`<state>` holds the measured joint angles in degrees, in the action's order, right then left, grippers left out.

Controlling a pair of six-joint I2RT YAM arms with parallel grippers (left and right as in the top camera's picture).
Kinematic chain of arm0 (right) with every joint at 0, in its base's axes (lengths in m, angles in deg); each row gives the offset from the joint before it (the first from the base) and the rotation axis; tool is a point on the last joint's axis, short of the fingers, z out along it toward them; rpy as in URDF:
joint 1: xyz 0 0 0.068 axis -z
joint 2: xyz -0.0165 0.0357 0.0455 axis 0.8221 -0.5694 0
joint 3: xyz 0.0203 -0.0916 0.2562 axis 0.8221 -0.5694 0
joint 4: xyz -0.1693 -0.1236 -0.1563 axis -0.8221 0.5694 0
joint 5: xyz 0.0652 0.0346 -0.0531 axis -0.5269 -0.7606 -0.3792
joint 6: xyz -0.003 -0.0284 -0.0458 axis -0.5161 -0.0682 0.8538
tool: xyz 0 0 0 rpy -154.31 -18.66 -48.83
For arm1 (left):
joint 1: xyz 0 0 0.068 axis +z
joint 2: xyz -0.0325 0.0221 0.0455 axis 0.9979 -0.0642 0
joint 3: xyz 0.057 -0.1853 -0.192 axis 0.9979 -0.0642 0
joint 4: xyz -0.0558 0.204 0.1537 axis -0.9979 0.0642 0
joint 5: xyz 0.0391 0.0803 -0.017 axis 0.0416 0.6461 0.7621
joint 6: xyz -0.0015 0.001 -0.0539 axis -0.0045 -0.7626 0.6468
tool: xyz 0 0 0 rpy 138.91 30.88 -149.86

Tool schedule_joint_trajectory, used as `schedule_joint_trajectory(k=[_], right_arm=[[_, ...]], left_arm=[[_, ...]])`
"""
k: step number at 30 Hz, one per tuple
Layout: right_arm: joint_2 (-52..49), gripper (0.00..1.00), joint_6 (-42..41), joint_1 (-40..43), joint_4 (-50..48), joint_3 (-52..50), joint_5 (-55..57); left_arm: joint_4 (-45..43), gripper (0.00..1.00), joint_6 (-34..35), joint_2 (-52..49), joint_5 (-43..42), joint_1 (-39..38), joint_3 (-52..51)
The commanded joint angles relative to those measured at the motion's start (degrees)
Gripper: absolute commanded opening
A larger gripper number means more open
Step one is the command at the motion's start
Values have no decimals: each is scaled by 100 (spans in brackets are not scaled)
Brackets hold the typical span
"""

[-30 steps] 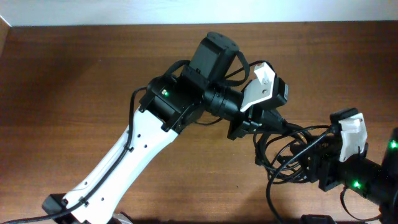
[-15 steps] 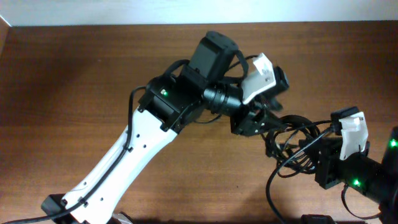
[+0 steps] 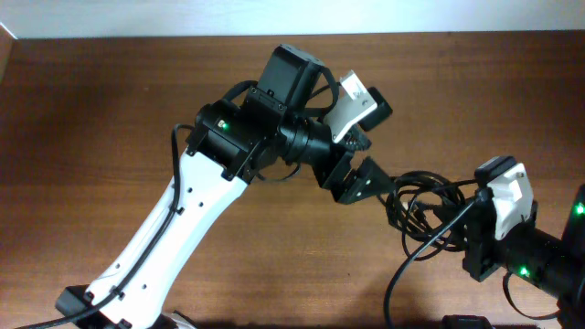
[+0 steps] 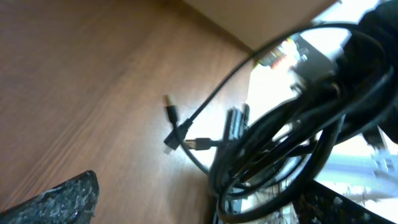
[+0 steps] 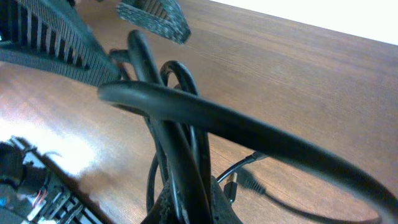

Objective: Untangle cables

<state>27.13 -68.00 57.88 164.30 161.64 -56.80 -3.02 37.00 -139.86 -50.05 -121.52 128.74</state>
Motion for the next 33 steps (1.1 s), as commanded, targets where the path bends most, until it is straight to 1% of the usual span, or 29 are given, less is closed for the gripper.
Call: schedule_joint_trajectory(k=[1, 2, 3, 5, 7, 9, 10, 12, 13, 16, 17, 21, 22, 28, 30, 31, 32, 33], right_arm=[[17, 4, 457, 7, 42, 74, -437], [17, 4, 457, 7, 39, 74, -448], [17, 4, 457, 7, 39, 74, -448], [17, 4, 505, 7, 37, 74, -518], [15, 4, 699, 7, 35, 74, -925], [13, 4, 850, 7, 28, 74, -1394], [2, 4, 850, 7, 2, 74, -1561], [-42, 4, 850, 7, -7, 74, -1725], [-79, 4, 852, 7, -7, 74, -1781], [-212, 4, 859, 7, -4, 74, -1895], [-289, 4, 861, 7, -7, 74, -1998], [-448, 4, 861, 7, -4, 74, -2107], [-474, 4, 861, 7, -4, 74, -2127], [-551, 4, 1054, 7, -28, 74, -2568], [-557, 4, 1051, 7, -26, 74, -2566], [-557, 4, 1054, 7, -24, 74, -2566], [-557, 4, 1051, 7, -24, 74, -2564], [-557, 4, 1051, 7, -24, 74, -2564]], left_arm=[[179, 93, -1069, 175, -804, 243, 133], [221, 88, -1139, 175, -938, 387, 133], [240, 87, -1172, 184, -1047, 555, 133], [291, 87, -1196, 184, -1172, 881, 133], [382, 90, -1204, 184, -1169, 1172, 133], [509, 91, -1416, 184, -1292, 1331, 133], [568, 91, -1613, 184, -1478, 1329, 133], [809, 93, -2245, 184, -1897, 1270, 133], [914, 93, -2450, 184, -1963, 1233, 133], [1180, 88, -2874, 184, -1958, 1071, 133], [1235, 86, -2975, 184, -1958, 981, 133], [1237, 84, -2973, 184, -1956, 800, 131], [1237, 80, -2973, 184, -1954, 765, 133], [1220, 74, -2973, 184, -1711, 476, 131], [1198, 68, -2970, 184, -1657, 409, 131], [1185, 58, -2970, 184, -1657, 407, 131], [1182, 51, -2970, 184, -1657, 407, 131], [1182, 40, -2973, 184, -1657, 407, 131]])
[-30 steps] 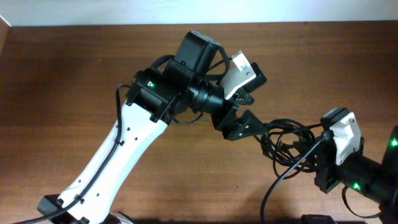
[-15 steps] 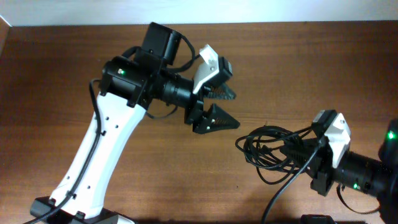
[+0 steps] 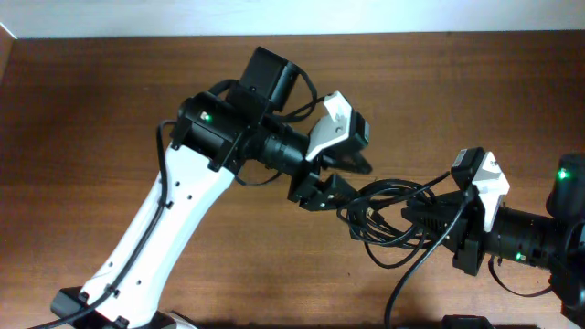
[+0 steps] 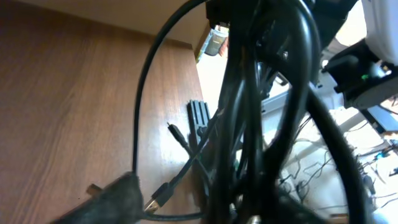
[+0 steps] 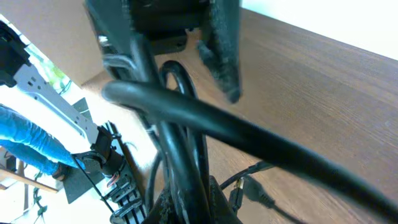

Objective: Untangle cables

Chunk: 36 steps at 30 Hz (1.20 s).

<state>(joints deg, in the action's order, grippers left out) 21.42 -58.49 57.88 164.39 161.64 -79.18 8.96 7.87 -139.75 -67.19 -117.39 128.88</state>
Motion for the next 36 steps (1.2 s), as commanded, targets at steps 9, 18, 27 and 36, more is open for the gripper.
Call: schedule_joint_trajectory(k=[9, 18, 27, 36], right_arm=[[13, 4, 98, 7, -33, 74, -195], [13, 4, 79, 7, 9, 74, 22], [13, 4, 74, 7, 13, 74, -15], [13, 4, 79, 7, 11, 74, -590]], left_arm=[[181, 41, -55, 173, 42, 13, 118], [553, 38, -55, 173, 376, 52, 118], [540, 10, -55, 173, 638, 52, 118], [247, 18, -52, 173, 398, 46, 118]])
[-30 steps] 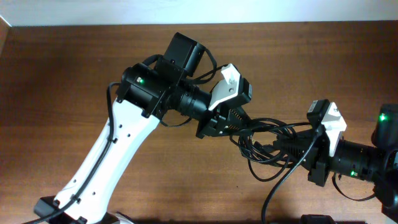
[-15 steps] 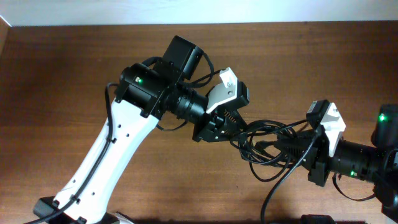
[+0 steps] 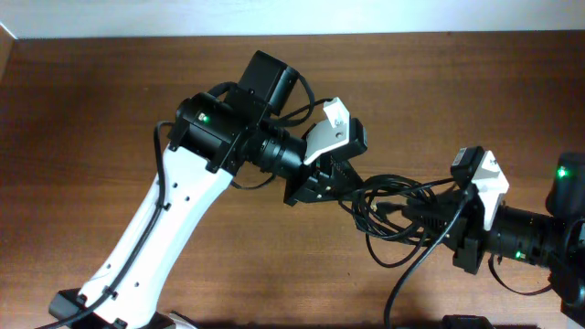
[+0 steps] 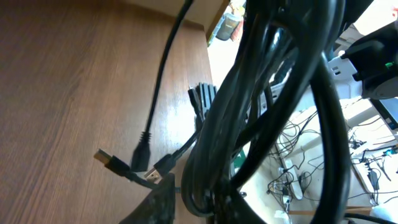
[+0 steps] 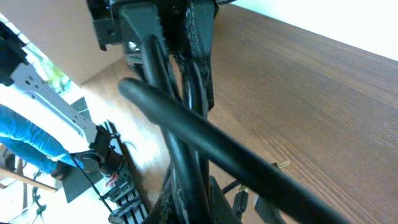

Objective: Untangle cables

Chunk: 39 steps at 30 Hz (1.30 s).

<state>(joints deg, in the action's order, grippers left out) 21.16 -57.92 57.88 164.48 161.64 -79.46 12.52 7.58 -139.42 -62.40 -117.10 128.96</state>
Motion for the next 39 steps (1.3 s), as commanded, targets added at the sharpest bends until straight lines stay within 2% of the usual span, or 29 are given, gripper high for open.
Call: schedule_joint_trajectory(k=[1, 4, 7, 8, 17, 28, 39], right_arm=[[39, 4, 22, 7, 4, 74, -562], [39, 4, 22, 7, 4, 74, -610], [39, 4, 24, 7, -26, 74, -927], [39, 4, 24, 7, -35, 74, -918], [39, 4, 22, 7, -11, 74, -887], [39, 4, 24, 7, 354, 70, -483], [39, 4, 24, 7, 625, 70, -37]], left_arm=[[-116, 19, -24, 140, -81, 17, 109], [-116, 16, -24, 140, -83, 17, 109], [-160, 8, -26, 140, -197, 17, 109], [-190, 0, -26, 140, -205, 13, 109], [-293, 0, -26, 140, -256, 15, 111], [-1381, 0, -22, 140, -1742, 20, 111], [-1878, 0, 114, 142, -1867, 192, 111]])
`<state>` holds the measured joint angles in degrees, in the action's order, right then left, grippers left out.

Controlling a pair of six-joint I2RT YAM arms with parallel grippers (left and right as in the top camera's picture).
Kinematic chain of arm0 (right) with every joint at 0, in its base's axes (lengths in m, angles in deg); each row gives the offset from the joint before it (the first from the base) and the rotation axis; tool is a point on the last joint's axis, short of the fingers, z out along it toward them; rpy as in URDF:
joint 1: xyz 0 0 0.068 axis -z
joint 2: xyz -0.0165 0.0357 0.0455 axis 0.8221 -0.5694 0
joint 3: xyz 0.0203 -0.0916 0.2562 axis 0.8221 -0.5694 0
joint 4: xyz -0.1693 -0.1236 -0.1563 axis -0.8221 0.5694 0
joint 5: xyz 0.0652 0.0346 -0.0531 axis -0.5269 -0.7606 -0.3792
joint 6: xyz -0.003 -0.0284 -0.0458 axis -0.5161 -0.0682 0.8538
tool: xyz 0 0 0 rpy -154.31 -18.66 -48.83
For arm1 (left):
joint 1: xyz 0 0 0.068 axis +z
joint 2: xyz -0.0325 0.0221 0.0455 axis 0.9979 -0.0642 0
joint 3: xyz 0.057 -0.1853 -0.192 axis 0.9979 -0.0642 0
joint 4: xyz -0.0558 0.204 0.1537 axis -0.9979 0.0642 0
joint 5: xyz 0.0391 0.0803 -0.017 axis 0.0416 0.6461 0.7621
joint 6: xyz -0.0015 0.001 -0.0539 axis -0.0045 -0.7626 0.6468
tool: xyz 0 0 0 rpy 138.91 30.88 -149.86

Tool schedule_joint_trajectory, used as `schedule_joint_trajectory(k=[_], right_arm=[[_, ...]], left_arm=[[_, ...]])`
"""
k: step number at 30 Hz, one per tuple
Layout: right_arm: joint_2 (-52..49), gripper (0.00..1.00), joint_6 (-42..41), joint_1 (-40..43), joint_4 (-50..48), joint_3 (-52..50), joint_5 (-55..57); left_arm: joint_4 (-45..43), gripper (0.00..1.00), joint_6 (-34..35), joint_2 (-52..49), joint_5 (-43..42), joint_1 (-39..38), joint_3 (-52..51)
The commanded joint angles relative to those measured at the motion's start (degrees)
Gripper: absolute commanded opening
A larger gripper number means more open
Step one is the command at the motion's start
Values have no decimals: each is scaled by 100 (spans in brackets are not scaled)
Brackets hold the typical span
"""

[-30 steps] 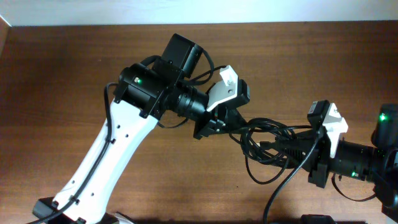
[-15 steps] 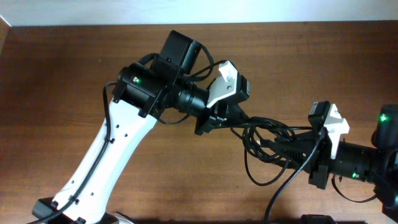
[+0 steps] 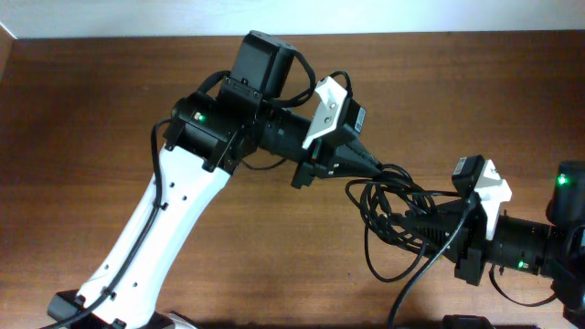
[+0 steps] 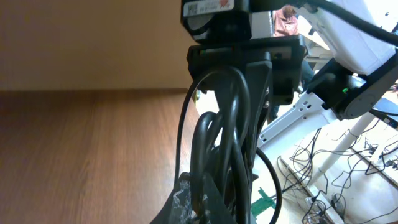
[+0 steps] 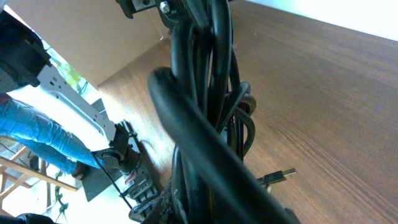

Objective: Untangle cables

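A tangle of black cables [image 3: 395, 206] hangs in loops just above the brown table, between both arms. My left gripper [image 3: 345, 163] is shut on several strands at the bundle's upper left end. My right gripper [image 3: 445, 230] is shut on the lower right end. In the left wrist view the strands [image 4: 230, 124] rise from my left gripper [image 4: 208, 205] toward the right gripper's body [image 4: 245, 43]. From my right gripper [image 5: 186, 199] the cables [image 5: 205, 74] run off to the left gripper. A USB plug [image 5: 283, 176] dangles near the wood.
The wooden table [image 3: 110, 91] stretches bare to the left and along the back. The left arm's white link [image 3: 174, 228] crosses the lower left. One loose cable tail [image 3: 407, 279] drops toward the table's front edge beside the right arm [image 3: 539, 247].
My left gripper has moved toward the back of the table with its strands. The right gripper sits slightly nearer the front. The bundle is drawn out longer between them.
At first my right gripper held the bundle while the left stood open beside its left end. The left gripper then sat against the bundle's left side, and later was shut on strands there. Now the two ends are pulled apart.
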<state>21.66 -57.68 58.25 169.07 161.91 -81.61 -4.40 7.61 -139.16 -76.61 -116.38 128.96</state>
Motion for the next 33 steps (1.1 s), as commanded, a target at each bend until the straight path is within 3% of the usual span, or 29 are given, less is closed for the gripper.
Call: schedule_joint_trajectory(k=[1, 9, 22, 24, 28, 31, 33], right_arm=[[-11, 4, 0, -31, 243, 44, 323], [-11, 4, 2, -31, 463, 44, 459], [-11, 4, 17, -31, 199, 44, 457], [-11, 4, -48, -31, 87, 44, 442], [-11, 4, -46, -31, -2, 44, 321], [-11, 4, -48, -31, -11, 44, 192], [-11, 4, -48, -31, -11, 44, 195]], left_arm=[[-219, 0, 197, 116, -428, 232, 111], [-175, 0, 579, 116, -417, 1213, 111], [981, 4, 566, 116, -151, 1169, 111], [1381, 4, 221, 116, -111, 1084, 109], [1676, 14, -232, 114, 11, 809, 109], [1670, 27, -229, 114, 546, 466, 109], [1663, 29, -232, 114, 811, 229, 109]])
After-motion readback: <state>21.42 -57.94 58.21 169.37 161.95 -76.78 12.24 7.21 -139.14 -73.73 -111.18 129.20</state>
